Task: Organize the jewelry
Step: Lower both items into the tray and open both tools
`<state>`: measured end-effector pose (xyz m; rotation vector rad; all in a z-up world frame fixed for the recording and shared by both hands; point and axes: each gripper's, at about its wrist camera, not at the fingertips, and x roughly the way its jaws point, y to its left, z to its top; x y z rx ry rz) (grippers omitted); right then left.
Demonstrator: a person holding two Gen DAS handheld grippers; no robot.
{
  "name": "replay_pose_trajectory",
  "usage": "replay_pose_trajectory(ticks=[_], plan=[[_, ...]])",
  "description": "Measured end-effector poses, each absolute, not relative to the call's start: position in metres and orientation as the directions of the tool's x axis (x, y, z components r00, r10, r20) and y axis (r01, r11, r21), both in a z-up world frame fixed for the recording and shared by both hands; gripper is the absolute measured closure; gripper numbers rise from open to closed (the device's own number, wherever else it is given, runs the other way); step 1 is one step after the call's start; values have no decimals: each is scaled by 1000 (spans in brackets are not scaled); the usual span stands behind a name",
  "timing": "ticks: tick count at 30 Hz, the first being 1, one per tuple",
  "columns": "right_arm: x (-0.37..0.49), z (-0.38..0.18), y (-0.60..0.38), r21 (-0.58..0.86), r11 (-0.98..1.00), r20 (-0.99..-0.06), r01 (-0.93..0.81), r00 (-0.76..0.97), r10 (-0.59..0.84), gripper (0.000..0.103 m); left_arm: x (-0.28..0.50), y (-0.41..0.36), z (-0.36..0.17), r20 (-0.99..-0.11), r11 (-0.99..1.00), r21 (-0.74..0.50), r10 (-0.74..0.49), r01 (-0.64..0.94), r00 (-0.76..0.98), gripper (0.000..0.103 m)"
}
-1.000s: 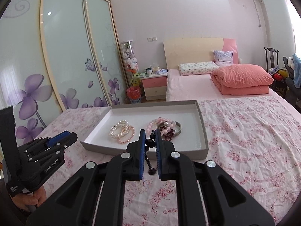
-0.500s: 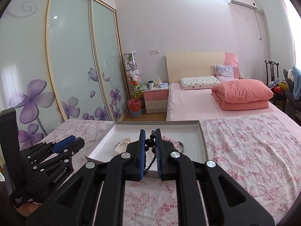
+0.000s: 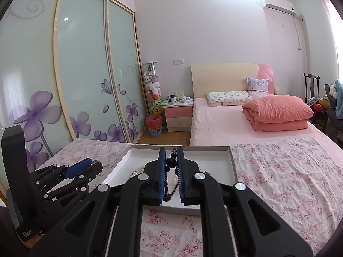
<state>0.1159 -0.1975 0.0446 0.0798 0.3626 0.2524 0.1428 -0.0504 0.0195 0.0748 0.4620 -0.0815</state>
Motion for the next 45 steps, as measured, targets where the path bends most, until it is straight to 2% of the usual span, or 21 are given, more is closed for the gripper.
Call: replay_pose_trajectory(ticks=[5, 21, 22, 23, 25, 34, 40, 45], plan=[[136, 42, -198, 135, 965, -352, -223, 900, 257, 92, 161, -49, 18, -455, 994, 34, -77, 103, 887, 81], [215, 6, -205, 226, 962, -478, -151, 844, 245, 90, 246, -70, -14, -555, 991, -15, -120, 135, 823, 80], [215, 4, -208, 235, 961, -485, -144, 839, 245, 86, 249, -69, -16, -562, 990, -24, -126, 136, 818, 80], [218, 4, -209, 242, 960, -489, -141, 837, 246, 71, 253, -69, -17, -567, 990, -35, -135, 140, 812, 77], [215, 2, -214, 249, 960, -484, -125, 843, 235, 59, 256, -65, -18, -569, 989, -46, -139, 137, 810, 70], [201, 5, -228, 259, 961, -477, -96, 852, 214, 59, 256, -38, -8, -564, 990, -103, -134, 91, 815, 67], [185, 13, -229, 261, 960, -468, -100, 857, 216, 58, 234, -19, 9, -540, 994, -98, -100, 55, 835, 61], [158, 23, -227, 251, 961, -451, -111, 865, 218, 50, 197, -5, 20, -511, 996, -81, -68, 31, 857, 47]])
